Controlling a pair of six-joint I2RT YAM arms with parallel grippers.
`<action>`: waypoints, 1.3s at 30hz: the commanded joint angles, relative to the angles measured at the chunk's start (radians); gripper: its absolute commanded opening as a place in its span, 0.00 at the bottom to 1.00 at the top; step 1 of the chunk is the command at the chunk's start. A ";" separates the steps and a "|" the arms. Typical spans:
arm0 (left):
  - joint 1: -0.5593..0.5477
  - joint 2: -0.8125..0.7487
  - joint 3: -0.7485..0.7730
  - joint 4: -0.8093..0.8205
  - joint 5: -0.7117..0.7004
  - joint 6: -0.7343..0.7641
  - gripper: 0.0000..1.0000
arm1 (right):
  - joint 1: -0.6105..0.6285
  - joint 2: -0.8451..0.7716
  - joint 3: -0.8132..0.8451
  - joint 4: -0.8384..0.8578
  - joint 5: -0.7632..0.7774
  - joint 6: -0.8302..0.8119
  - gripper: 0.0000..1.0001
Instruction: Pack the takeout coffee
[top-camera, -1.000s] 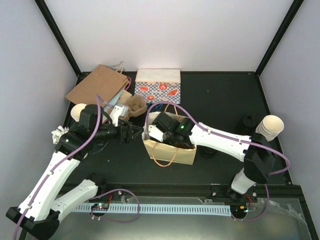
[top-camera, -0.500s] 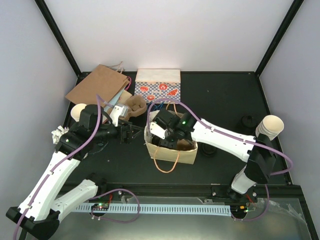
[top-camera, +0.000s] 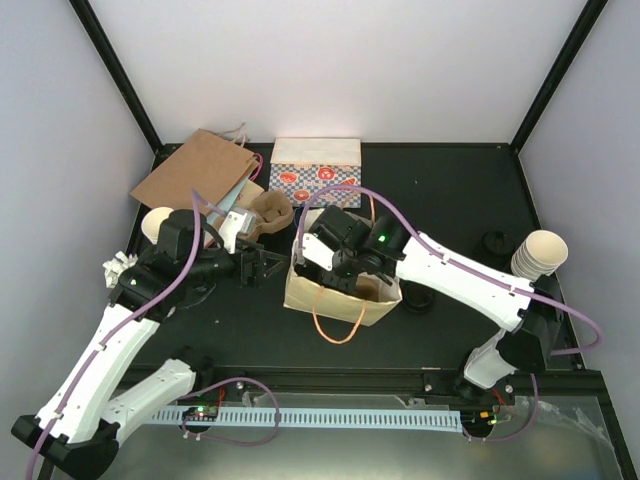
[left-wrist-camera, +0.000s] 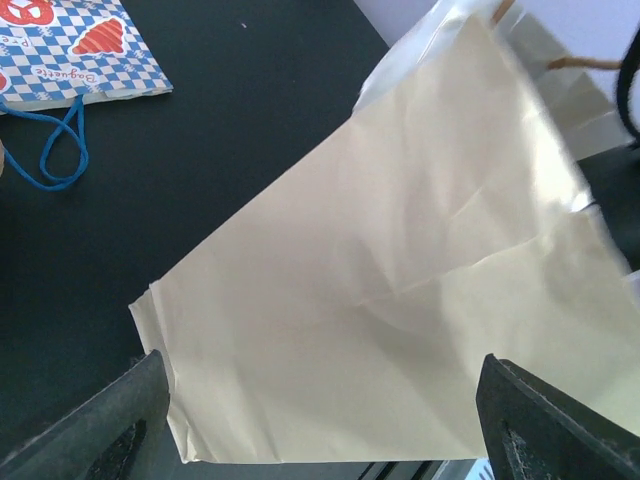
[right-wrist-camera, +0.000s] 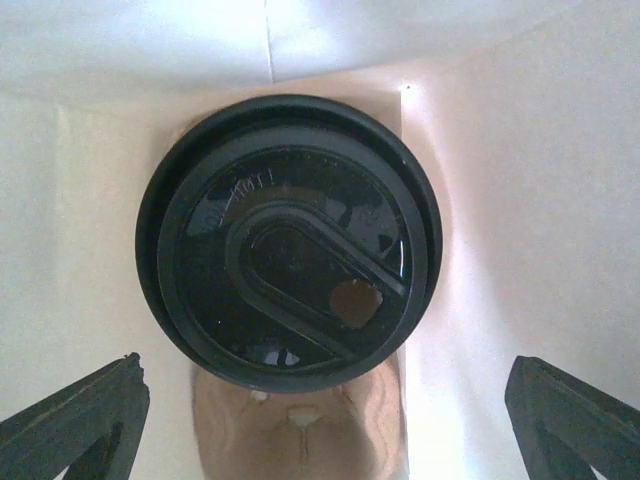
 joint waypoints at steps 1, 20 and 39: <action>-0.002 -0.022 0.002 -0.011 0.011 -0.005 0.88 | 0.004 -0.054 0.074 -0.023 -0.022 0.059 1.00; -0.002 -0.106 -0.076 0.027 0.005 -0.062 0.99 | 0.005 0.023 0.141 -0.142 0.092 0.148 1.00; -0.008 -0.114 -0.138 0.225 0.064 -0.181 0.76 | 0.033 0.089 0.021 -0.052 0.138 0.167 1.00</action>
